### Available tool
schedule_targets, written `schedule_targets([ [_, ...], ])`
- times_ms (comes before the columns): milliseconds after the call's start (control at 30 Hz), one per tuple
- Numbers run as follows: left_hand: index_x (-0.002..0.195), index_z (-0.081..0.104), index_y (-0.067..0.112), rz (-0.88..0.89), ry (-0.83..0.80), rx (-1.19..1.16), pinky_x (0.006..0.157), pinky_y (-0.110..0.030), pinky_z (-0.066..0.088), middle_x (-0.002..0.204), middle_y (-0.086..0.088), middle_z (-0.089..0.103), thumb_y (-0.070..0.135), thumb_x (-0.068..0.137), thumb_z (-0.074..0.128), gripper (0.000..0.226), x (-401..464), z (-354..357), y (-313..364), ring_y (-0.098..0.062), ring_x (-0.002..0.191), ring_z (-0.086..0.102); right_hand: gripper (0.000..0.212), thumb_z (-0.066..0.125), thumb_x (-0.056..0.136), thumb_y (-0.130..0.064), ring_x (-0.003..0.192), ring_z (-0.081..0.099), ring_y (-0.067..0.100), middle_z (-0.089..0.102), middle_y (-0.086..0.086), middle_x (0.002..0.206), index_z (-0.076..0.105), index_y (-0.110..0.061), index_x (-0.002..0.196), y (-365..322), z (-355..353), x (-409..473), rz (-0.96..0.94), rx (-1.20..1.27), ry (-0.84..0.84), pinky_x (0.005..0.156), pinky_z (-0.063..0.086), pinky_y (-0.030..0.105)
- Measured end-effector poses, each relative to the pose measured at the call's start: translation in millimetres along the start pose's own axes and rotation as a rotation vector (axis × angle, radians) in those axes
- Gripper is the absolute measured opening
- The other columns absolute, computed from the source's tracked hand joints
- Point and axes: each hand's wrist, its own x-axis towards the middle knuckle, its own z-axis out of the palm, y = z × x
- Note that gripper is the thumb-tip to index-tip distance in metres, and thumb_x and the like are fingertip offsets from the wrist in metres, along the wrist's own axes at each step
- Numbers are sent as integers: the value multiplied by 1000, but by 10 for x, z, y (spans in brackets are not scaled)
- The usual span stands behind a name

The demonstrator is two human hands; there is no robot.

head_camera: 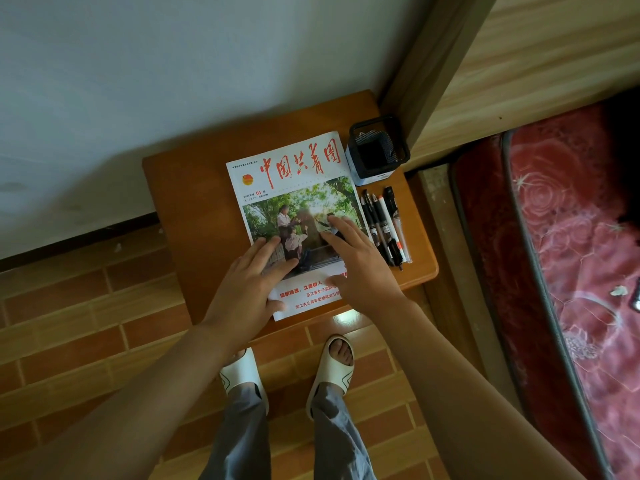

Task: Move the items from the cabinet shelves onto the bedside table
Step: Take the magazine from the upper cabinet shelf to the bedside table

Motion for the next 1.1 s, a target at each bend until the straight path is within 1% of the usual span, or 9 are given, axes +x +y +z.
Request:
schedule_targets([
  [133,151,47,32,-4,8,-1,120,-55,26,170,-3,18,34,79,86,82,-37,31,25,-31,156,12,89,86,85,-20,160,3,16,16,-7,173,38,-20,160,26,5,-34,1,-10,-14,128,23,52],
  [400,152,44,34,-12,11,-7,122,-52,22,171,0,13,36,81,84,81,-60,47,47,-27,157,7,87,83,87,-24,160,1,15,14,-8,173,36,-22,161,59,-7,-55,-10,-38,-32,129,19,48],
  [500,153,41,35,-5,-11,23,124,-57,21,171,0,11,39,84,79,79,-72,12,68,-27,158,4,87,80,90,-28,160,-1,16,10,-7,174,31,-23,161,27,-32,-51,-18,-91,-56,128,15,46],
  [633,152,43,32,-16,-13,84,122,-60,24,169,-3,19,41,88,74,71,-133,-110,157,-29,157,10,85,77,93,-35,160,-1,19,8,-7,173,28,-24,162,-27,-113,-135,-19,-159,-73,126,13,42],
  [733,149,48,32,-35,21,121,121,-60,25,168,-5,24,42,90,73,65,-233,-256,255,-30,156,14,80,74,93,-39,160,2,20,10,-6,173,31,-26,160,-63,-218,-299,-16,-191,-86,123,11,40],
  [800,147,49,31,-47,56,143,121,-60,26,166,-7,28,42,91,71,61,-337,-390,351,-33,155,18,81,75,93,-40,159,5,21,10,-7,172,30,-30,159,-129,-347,-447,-3,-182,-85,123,13,40],
  [933,148,46,29,-110,102,154,119,-61,27,163,-8,33,44,92,69,62,-612,-776,598,-33,152,24,80,74,92,-39,158,10,22,15,-3,171,31,-29,160,-355,-702,-749,-22,-194,-69,125,19,45],
  [1100,150,43,30,-216,206,108,121,-59,25,163,-5,31,48,95,63,62,-1105,-1314,986,-30,152,23,79,72,92,-37,159,10,24,16,-1,171,30,-31,159,-795,-1151,-1118,-23,-150,-76,125,17,48],
])
